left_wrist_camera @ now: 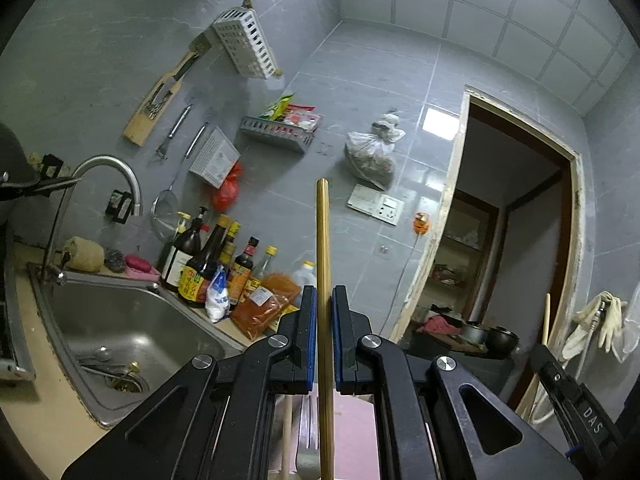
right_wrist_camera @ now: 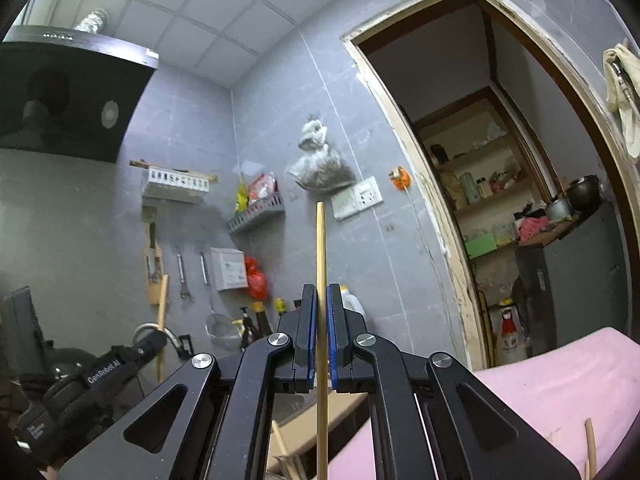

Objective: Organize utensils
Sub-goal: 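Lift both chopsticks in both tools and lower them into the caddy, then open both tools to release the chopsticks into the caddy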

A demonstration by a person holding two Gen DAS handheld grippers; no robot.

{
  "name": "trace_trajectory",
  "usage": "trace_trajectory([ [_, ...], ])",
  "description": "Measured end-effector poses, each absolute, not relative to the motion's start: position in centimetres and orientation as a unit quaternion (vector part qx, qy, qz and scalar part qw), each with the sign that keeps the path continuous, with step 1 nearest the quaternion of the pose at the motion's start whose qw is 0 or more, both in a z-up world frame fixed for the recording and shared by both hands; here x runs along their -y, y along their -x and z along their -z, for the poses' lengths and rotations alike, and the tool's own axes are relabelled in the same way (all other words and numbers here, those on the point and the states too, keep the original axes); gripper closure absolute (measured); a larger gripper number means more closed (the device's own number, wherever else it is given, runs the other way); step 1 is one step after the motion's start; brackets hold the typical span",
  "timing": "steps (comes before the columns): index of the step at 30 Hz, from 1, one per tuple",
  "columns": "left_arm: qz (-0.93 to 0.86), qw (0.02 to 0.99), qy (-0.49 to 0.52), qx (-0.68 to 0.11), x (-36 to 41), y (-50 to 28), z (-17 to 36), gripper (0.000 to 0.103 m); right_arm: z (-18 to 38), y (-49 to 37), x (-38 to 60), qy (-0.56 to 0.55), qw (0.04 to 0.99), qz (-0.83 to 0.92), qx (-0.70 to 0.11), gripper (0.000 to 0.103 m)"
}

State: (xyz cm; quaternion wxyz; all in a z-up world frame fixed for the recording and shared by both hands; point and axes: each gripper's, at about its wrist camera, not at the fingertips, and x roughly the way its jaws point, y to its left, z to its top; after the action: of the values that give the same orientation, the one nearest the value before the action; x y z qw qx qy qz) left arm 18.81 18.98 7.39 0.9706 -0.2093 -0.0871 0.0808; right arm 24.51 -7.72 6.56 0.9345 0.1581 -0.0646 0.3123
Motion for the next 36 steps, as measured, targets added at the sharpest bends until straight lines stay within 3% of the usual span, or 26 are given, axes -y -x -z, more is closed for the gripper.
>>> trace_trajectory([
  [17, -0.092, 0.98, 0.157, 0.083, -15.5, -19.1, -4.9, 0.098, -4.8, -24.3, 6.5, -0.117, 0.943, -0.309, 0.033, 0.1],
  [36, -0.032, 0.992, 0.12, -0.006, -13.5, -18.7, -2.3, 0.098, -3.2, -24.2, 5.9, -0.095, 0.94, -0.328, -0.03, 0.098],
])
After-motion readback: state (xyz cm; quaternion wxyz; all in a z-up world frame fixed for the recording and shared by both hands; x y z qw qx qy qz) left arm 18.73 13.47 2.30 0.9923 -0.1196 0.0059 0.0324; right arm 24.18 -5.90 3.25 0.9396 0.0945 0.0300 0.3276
